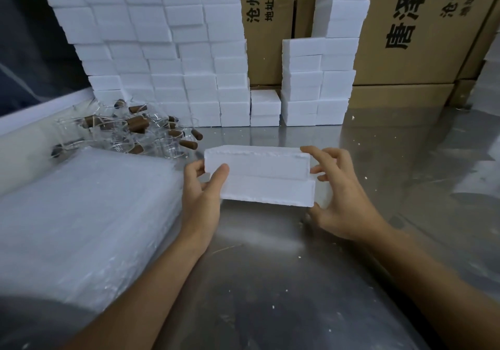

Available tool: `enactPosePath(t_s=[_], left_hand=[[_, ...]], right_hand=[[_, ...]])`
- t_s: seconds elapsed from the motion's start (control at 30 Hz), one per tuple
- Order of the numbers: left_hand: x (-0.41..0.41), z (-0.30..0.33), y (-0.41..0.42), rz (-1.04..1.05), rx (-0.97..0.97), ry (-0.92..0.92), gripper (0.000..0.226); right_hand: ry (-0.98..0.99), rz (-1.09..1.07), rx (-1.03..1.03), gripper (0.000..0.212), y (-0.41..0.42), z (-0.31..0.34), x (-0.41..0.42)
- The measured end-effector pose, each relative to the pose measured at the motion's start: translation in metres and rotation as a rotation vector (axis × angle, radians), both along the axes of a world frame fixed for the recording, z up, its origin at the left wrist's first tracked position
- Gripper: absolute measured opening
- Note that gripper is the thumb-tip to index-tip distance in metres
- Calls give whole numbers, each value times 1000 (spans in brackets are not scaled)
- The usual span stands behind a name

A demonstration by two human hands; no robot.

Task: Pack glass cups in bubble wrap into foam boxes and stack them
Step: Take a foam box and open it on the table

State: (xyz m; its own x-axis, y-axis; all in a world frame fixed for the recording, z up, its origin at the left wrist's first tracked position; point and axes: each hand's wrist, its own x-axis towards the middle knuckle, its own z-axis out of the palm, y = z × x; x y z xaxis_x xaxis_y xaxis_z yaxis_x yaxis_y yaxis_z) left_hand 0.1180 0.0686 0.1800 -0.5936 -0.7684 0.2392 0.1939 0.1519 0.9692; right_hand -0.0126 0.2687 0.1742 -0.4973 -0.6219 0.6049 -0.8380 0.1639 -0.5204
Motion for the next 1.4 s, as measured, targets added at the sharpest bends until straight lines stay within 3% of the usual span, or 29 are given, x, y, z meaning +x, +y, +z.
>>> enactPosePath(t_s=[0.1,0.3,0.5,0.63,0.8,1.0,1.1,1.27,1.4], left_hand=[[-1,-2,-2,62,-38,-45,30],[0,-7,-6,117,-108,-66,19],[4,-7,-6,-91,-86,-105,43],[5,-5,-9,-237,-73,-152,60],[5,-2,-8,-213,-166,-324,48],[5,1,-15,-64,-310,-501,32],[5,0,-20,-38,-345,-505,46],[6,1,-30,-39,-364,-495,37],[6,-1,-36,-39,-374,-478,32]], right_hand=[[3,-50,-1,88,-1,1,1],[-158,-39,229,107,6,-1,0],[-350,-36,212,138,6,4,4],[-544,-73,45,110,3,7,8],[-639,-155,-26,84,-5,-1,9],[-570,-287,63,60,-14,-2,6],[-604,-298,27,49,-20,-1,6],[-624,-291,28,33,-28,-1,9],[-601,-287,68,33,-31,2,10]])
